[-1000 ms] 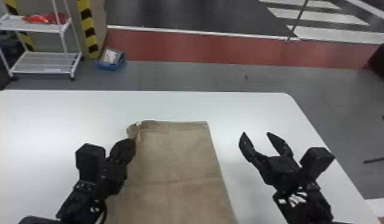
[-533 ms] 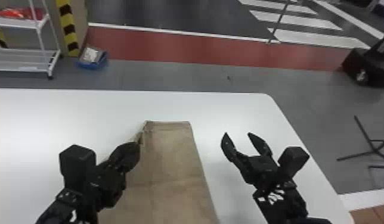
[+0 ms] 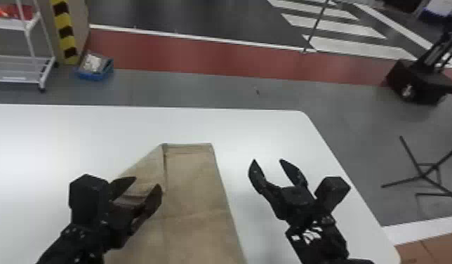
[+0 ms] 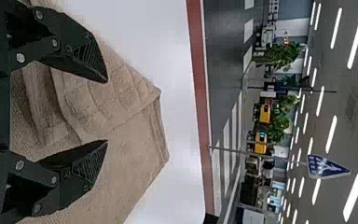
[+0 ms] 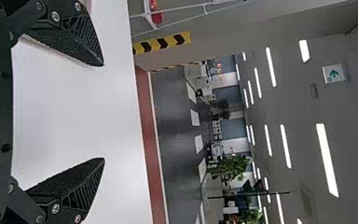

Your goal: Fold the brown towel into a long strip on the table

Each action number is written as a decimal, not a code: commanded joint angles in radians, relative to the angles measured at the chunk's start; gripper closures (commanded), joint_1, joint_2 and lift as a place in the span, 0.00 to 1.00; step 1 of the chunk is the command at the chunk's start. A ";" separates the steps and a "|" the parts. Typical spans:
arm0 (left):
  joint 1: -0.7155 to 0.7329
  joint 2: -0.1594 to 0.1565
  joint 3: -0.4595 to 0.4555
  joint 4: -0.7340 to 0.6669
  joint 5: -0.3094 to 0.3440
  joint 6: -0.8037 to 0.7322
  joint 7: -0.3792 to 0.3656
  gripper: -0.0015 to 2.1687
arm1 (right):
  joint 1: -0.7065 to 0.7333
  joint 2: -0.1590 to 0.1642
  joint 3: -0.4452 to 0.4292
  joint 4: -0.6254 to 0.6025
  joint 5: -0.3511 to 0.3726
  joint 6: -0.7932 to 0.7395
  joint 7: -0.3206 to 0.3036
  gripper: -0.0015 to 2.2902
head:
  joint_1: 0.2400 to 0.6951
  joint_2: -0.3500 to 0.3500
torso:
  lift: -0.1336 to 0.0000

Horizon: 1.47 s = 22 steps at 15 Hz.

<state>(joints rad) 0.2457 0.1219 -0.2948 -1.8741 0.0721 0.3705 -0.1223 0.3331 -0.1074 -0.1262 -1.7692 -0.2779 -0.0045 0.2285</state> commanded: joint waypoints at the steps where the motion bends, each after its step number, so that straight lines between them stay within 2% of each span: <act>1: 0.006 0.001 0.042 0.001 0.000 -0.043 0.009 0.01 | 0.023 0.000 0.016 -0.013 0.002 0.001 0.005 0.08 | 1.00 0.12 | 0.08; 3: 0.023 0.001 0.059 -0.011 0.005 -0.098 0.006 0.03 | 0.027 0.000 0.019 -0.012 0.000 -0.002 0.011 0.08 | 1.00 0.16 | 0.08; 4: 0.027 0.002 0.049 -0.016 0.005 -0.101 -0.002 0.04 | 0.027 0.000 0.019 -0.009 0.002 -0.002 0.011 0.08 | 1.00 0.20 | 0.08; 6: 0.017 0.004 0.016 0.004 -0.008 -0.098 -0.022 0.04 | 0.038 0.000 0.019 0.005 0.003 -0.012 0.011 0.08 | 1.00 0.20 | 0.08; 8: -0.016 0.004 -0.034 0.058 -0.028 -0.098 -0.022 0.04 | 0.047 0.000 0.007 0.019 -0.001 -0.033 0.011 0.08 | 1.00 0.18 | 0.08; 9: -0.029 0.004 -0.052 0.078 -0.040 -0.098 -0.023 0.08 | 0.050 0.000 -0.001 0.019 -0.003 -0.036 0.011 0.08 | 1.00 0.14 | 0.08; 10: -0.039 0.002 -0.064 0.092 -0.049 -0.098 -0.022 0.12 | 0.057 0.000 -0.007 0.019 -0.004 -0.045 0.011 0.08 | 1.00 0.12 | 0.08; 15: -0.075 -0.004 -0.096 0.153 -0.075 -0.095 -0.030 0.16 | 0.061 0.000 -0.027 0.019 -0.021 -0.048 0.011 0.08 | 1.00 0.04 | 0.08; 17: -0.078 -0.004 -0.095 0.162 -0.084 -0.095 -0.028 0.18 | 0.055 -0.001 -0.027 0.030 -0.024 -0.048 0.011 0.08 | 1.00 0.03 | 0.08; 18: -0.078 -0.004 -0.095 0.164 -0.084 -0.095 -0.023 0.22 | 0.050 -0.003 -0.027 0.037 -0.027 -0.048 0.011 0.08 | 1.00 0.03 | 0.08; 22: -0.078 -0.005 -0.095 0.168 -0.097 -0.095 -0.017 0.24 | 0.041 -0.003 -0.027 0.048 -0.030 -0.051 0.012 0.08 | 1.00 0.04 | 0.08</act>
<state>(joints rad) 0.1672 0.1173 -0.3897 -1.7087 -0.0231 0.2769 -0.1398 0.3759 -0.1105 -0.1534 -1.7238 -0.3082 -0.0549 0.2408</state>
